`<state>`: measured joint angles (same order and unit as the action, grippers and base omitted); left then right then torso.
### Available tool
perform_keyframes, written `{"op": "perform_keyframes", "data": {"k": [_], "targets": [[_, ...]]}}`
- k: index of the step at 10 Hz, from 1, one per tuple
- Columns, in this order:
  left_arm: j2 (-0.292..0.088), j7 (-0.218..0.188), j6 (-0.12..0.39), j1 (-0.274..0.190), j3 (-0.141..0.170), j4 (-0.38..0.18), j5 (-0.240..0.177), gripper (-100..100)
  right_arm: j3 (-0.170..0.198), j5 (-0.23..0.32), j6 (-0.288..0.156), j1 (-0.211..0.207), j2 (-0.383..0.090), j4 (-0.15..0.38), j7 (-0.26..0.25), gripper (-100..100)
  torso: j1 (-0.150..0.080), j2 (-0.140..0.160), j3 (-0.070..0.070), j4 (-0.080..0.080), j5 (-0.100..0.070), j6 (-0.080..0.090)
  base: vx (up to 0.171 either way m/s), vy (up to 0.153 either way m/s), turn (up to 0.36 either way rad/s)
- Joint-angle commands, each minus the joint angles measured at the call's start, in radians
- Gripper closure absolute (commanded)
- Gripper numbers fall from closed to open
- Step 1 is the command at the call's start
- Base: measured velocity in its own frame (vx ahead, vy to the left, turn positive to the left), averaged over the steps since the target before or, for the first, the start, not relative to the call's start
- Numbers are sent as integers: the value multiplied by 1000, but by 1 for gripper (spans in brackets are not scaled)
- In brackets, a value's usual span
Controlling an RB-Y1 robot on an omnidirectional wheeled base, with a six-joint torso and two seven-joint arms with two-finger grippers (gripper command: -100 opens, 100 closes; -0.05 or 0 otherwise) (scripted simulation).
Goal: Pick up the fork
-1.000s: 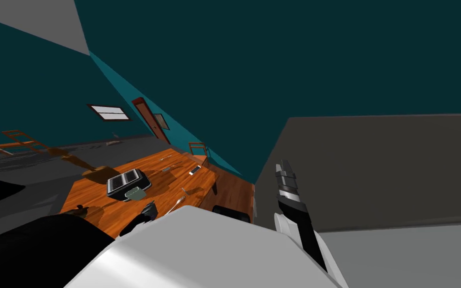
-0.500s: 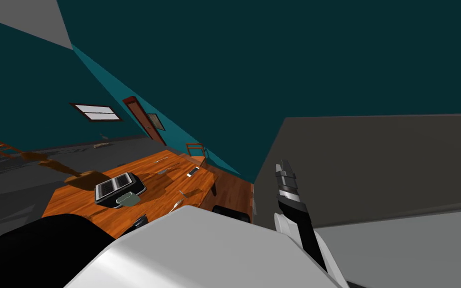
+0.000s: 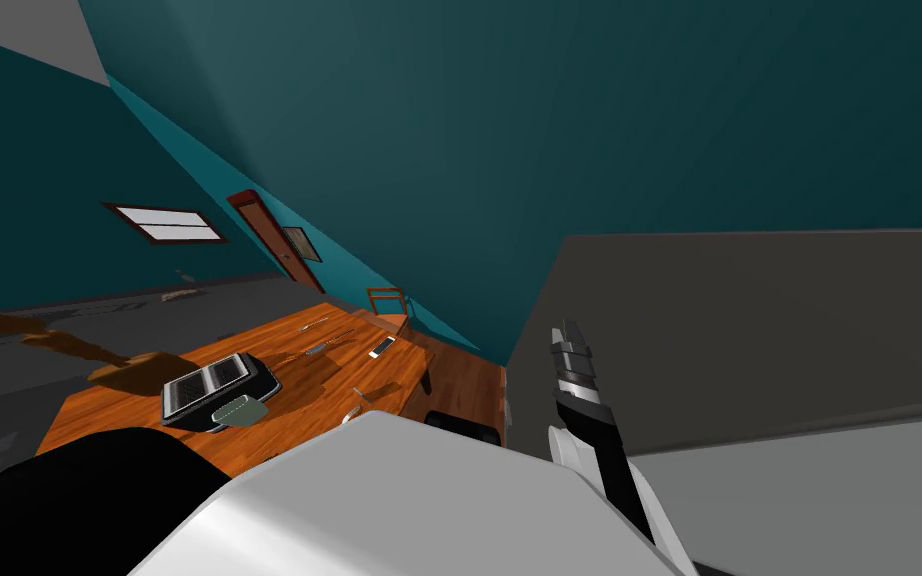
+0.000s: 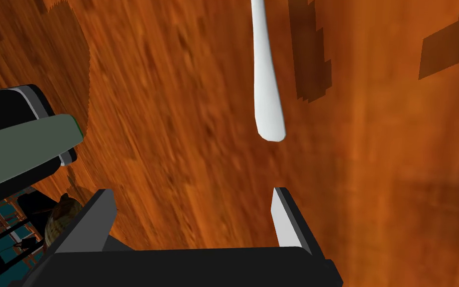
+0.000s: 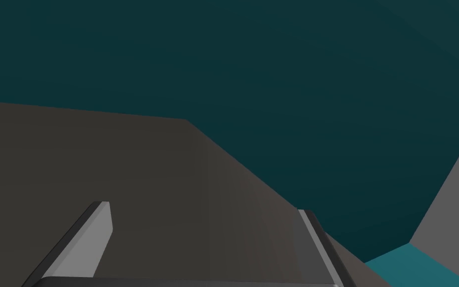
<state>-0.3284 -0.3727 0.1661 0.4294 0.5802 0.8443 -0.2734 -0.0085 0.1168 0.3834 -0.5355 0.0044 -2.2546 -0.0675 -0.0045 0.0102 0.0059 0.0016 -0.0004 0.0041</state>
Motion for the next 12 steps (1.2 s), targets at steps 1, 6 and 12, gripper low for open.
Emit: {"op": "perform_keyframes", "data": {"k": [1,6,12], "targets": [[-8,-9,12,-6,-4,-36,-10,-100,0,0,0,0,0,0,0,0,0,0,0,0,0,0,26,17,-34],[-13,-25,61,-19,0,-91,-23,-100,0,0,0,0,0,0,0,0,-1,0,0,0,0,0,28,13,-42],[-30,-52,150,-68,4,-192,-54,-100,0,0,0,0,0,0,0,0,0,-2,-1,0,0,0,42,16,-48]]}}
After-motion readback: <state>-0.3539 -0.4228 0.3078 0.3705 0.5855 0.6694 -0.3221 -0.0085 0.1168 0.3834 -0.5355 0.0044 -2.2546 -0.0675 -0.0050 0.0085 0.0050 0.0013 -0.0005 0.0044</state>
